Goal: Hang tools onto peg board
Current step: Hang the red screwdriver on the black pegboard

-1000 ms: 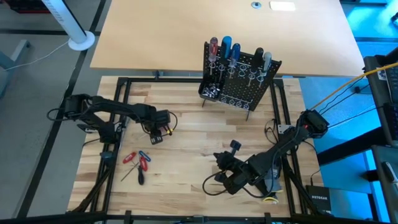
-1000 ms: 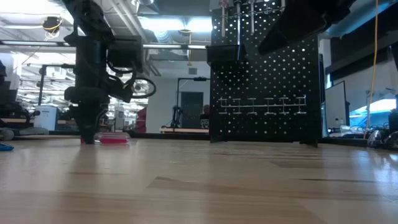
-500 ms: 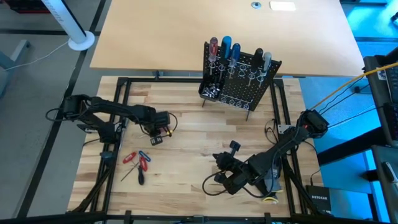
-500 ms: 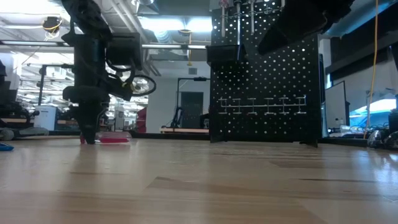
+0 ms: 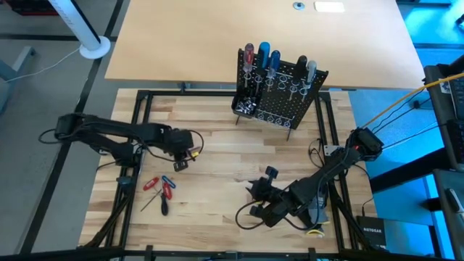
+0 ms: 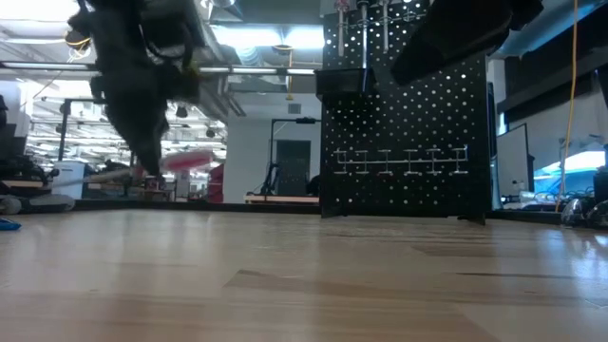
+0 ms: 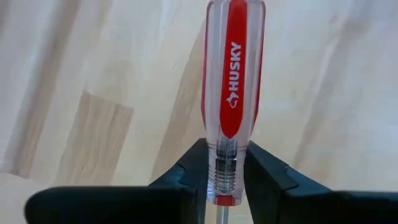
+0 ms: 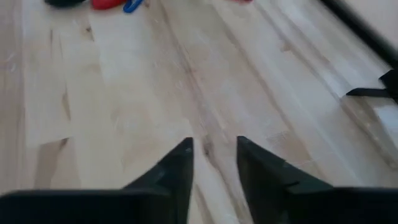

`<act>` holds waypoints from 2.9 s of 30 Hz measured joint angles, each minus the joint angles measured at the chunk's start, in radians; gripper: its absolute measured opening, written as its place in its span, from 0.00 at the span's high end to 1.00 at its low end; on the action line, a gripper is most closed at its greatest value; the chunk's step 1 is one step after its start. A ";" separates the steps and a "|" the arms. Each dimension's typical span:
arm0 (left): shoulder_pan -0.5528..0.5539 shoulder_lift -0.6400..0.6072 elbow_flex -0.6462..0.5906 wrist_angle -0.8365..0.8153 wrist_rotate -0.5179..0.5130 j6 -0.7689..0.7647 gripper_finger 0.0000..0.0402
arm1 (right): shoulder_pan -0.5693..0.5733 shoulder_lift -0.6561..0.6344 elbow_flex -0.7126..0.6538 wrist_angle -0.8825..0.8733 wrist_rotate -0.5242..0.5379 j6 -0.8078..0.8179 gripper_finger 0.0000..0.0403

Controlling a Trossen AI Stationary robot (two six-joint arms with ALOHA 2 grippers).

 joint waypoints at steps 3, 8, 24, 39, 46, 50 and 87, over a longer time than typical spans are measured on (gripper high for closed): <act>-0.018 -0.066 0.023 0.002 -0.003 -0.003 0.84 | 0.000 -0.008 0.026 -0.022 -0.062 -0.027 0.61; -0.071 -0.174 0.050 0.183 -0.020 0.018 0.84 | 0.048 -0.075 0.099 -0.053 0.007 -0.103 0.51; -0.339 -0.060 0.051 1.050 0.045 0.321 0.84 | 0.160 -0.159 0.099 -0.073 0.447 -0.081 0.49; -0.368 0.084 0.051 1.281 0.044 0.359 0.83 | 0.024 -0.058 0.097 0.405 0.170 -0.435 0.49; -0.377 0.084 0.051 1.276 0.044 0.359 0.82 | -0.023 -0.056 0.097 0.730 0.142 -0.845 0.49; -0.392 0.082 0.051 1.280 0.044 0.367 0.82 | -0.033 -0.062 0.098 0.793 0.118 -0.877 0.49; -0.370 0.028 0.053 1.249 0.025 0.359 0.70 | -0.098 -0.065 0.145 0.923 0.026 -1.039 0.73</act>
